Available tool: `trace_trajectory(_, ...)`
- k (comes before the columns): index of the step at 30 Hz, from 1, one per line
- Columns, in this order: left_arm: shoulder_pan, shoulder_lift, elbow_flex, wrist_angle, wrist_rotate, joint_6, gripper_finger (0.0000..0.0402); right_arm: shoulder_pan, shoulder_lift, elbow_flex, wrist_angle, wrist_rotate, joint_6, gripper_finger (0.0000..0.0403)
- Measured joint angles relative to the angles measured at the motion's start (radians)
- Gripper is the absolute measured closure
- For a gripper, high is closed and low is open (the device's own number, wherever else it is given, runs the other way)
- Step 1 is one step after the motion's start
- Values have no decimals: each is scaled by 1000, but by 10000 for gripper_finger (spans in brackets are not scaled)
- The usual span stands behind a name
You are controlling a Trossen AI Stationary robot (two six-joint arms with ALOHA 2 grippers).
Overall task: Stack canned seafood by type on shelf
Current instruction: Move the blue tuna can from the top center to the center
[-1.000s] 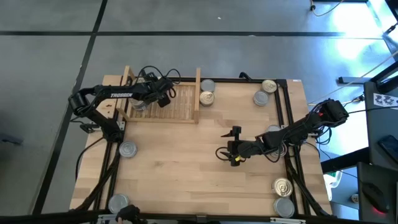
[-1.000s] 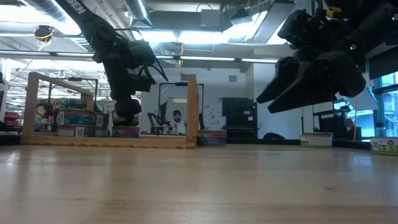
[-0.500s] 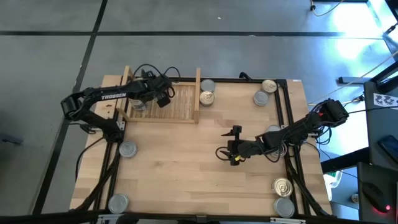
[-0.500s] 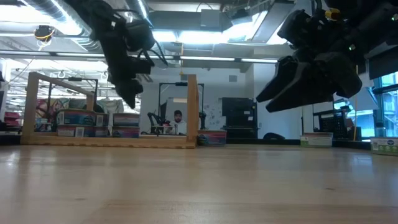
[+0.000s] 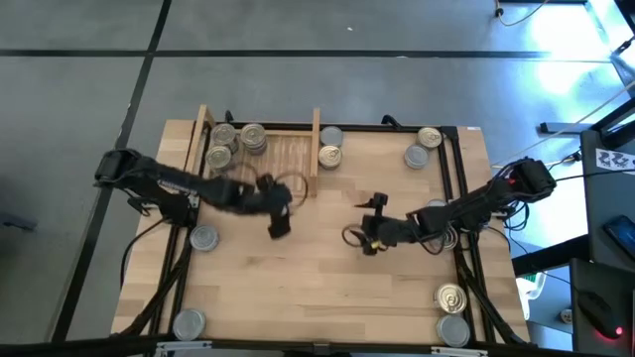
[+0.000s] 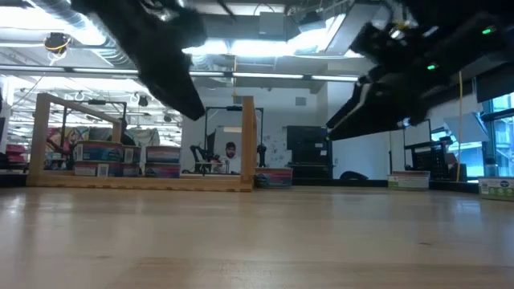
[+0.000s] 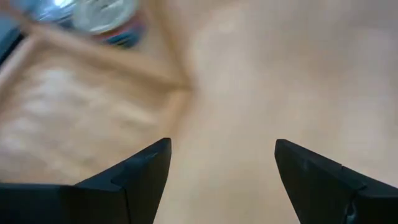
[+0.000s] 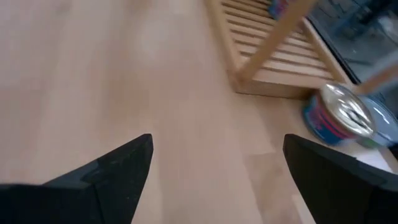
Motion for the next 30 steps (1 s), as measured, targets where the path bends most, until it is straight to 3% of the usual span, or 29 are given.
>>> trace_trajectory(5,-176,1,-104,215,-63,-103,117,-135,0,0,21,-71,31,46)
trace_trajectory(9,-248,26,-188,403,-81,-161,117,-256,0,0,79,-179,27,76)
trace_trajectory(17,-283,151,-258,624,-107,-214,117,-474,0,7,207,-324,-53,199)
trace_trajectory(25,-278,287,-258,836,-147,-104,117,-649,1,94,217,-418,-105,344)
trace_trajectory(30,-278,297,-257,848,-147,-108,117,-730,30,144,217,-518,-105,397)
